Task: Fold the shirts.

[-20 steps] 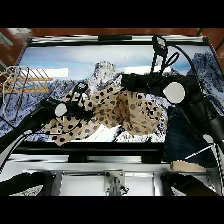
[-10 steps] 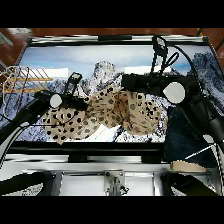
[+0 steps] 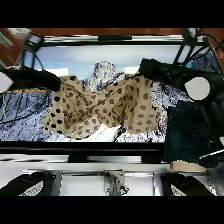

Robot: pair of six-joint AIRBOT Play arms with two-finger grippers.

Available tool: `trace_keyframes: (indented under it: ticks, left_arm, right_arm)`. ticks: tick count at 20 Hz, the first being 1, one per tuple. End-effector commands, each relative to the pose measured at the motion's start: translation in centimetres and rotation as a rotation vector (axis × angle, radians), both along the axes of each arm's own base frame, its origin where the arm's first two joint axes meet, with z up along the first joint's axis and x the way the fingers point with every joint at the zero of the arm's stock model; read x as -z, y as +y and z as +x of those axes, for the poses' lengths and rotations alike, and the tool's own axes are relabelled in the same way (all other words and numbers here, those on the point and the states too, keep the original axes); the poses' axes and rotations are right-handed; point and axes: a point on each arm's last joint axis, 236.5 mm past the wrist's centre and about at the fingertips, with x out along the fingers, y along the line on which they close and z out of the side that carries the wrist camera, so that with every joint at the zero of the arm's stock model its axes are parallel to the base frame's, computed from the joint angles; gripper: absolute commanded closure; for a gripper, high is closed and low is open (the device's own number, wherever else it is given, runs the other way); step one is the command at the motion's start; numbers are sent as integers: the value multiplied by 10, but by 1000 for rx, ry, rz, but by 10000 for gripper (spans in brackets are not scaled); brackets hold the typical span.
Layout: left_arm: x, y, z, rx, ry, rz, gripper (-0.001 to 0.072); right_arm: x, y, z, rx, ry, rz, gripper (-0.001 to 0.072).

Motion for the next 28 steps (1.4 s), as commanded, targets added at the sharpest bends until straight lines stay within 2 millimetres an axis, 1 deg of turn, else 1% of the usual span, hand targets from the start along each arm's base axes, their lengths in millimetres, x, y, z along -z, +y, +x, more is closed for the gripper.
trace_keyframes:
  ticks: [1,3,4,5,6,7,8,9,10,11,12,13,14,16,17,18,19,20,21,23,25,27,28]
  left_arm:
    - [-93,29,-16,-49,-210,-19,664]
    - [-162,56,-18,-134,-392,-56,664]
    - [-199,70,-22,-193,-480,-98,664]
    - [-234,86,-30,-255,-558,-152,664]
    - [-260,99,-40,-297,-611,-186,664]
    - [-282,111,-51,-328,-660,-199,664]
    - [-295,119,-62,-349,-694,-202,664]
    - [-299,123,-68,-370,-698,-234,664]
    - [-292,122,-71,-384,-660,-260,664]
    - [-277,120,-71,-388,-595,-258,664]
    - [-254,117,-69,-386,-507,-240,664]
    - [-230,117,-66,-392,-425,-222,664]
    - [-199,117,-61,-399,-337,-203,664]
    - [-138,112,-51,-399,-180,-187,664]
    - [-110,107,-46,-393,-115,-194,664]
    - [-87,99,-40,-381,-67,-220,664]
    - [-67,92,-34,-373,-39,-249,664]
    - [-54,89,-27,-373,-33,-271,664]
    - [-47,90,-20,-379,-48,-281,664]
    - [-47,93,-8,-385,-107,-289,663]
    - [-47,97,-1,-390,-141,-277,663]
    - [-33,107,0,-406,-114,-213,663]
    - [-22,113,-1,-415,-82,-173,662]
  right_arm:
    - [-45,-17,4,47,-128,40,648]
    - [-100,-23,8,69,-279,69,649]
    - [-133,-28,7,83,-367,76,649]
    - [-163,-33,3,93,-436,71,649]
    - [-186,-39,-3,103,-487,53,649]
    - [-204,-45,-10,115,-516,25,649]
    - [-212,-51,-15,125,-512,4,649]
    - [-212,-55,-21,131,-477,-9,648]
    - [-205,-55,-26,126,-426,-16,649]
    - [-190,-50,-31,103,-355,-30,649]
    - [-167,-45,-38,76,-267,-62,649]
    - [-145,-40,-44,50,-181,-97,650]
    - [-115,-33,-53,15,-65,-143,650]
    - [-72,-16,-66,-55,93,-213,649]
    - [-57,-4,-66,-87,134,-236,649]
    - [-49,10,-61,-113,140,-241,649]
    - [-44,26,-50,-125,130,-224,649]
    - [-42,41,-38,-124,111,-192,649]
    - [-41,55,-24,-116,86,-151,649]
    - [-37,73,5,-86,48,-78,649]
    - [-21,81,26,-63,56,-51,649]
    - [-1,83,34,-59,85,-83,649]
    - [5,83,36,-58,94,-93,649]
